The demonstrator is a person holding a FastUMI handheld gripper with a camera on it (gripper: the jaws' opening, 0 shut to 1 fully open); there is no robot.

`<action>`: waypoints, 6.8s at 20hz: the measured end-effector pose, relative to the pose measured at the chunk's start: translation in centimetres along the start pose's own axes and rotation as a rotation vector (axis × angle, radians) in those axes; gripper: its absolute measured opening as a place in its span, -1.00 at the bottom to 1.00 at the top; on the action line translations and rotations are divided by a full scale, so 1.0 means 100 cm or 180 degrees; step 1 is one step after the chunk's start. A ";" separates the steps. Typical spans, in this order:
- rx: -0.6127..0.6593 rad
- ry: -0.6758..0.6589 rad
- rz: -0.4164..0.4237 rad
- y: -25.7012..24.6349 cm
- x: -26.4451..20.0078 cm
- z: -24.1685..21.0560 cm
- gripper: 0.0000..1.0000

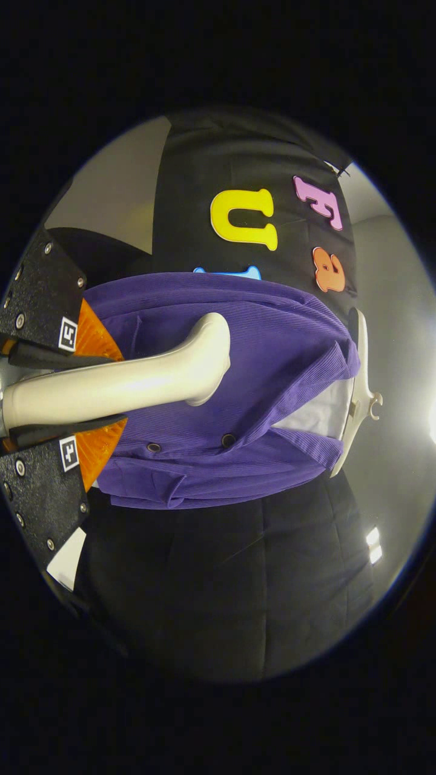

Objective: Iron the clothes twice with a garment steamer, once on the left side and once on the right side.

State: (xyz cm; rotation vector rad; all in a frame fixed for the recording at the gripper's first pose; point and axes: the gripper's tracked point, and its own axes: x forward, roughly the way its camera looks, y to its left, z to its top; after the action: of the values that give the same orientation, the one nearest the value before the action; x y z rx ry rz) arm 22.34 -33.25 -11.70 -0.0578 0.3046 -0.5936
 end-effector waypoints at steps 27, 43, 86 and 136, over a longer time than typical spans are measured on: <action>-0.0298 0.0592 -0.0084 -0.030 -0.051 -0.149 -0.28; -0.0064 -0.0546 -0.0421 -0.069 -0.080 0.058 -0.29; -0.0428 -0.0200 -0.1111 -0.150 0.043 0.067 -0.30; -0.0383 0.0177 -0.0738 -0.141 -0.173 -0.073 -0.29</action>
State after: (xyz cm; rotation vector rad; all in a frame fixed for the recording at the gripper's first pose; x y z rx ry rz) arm -1.07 -34.98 -12.05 -0.1948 0.3906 -0.8073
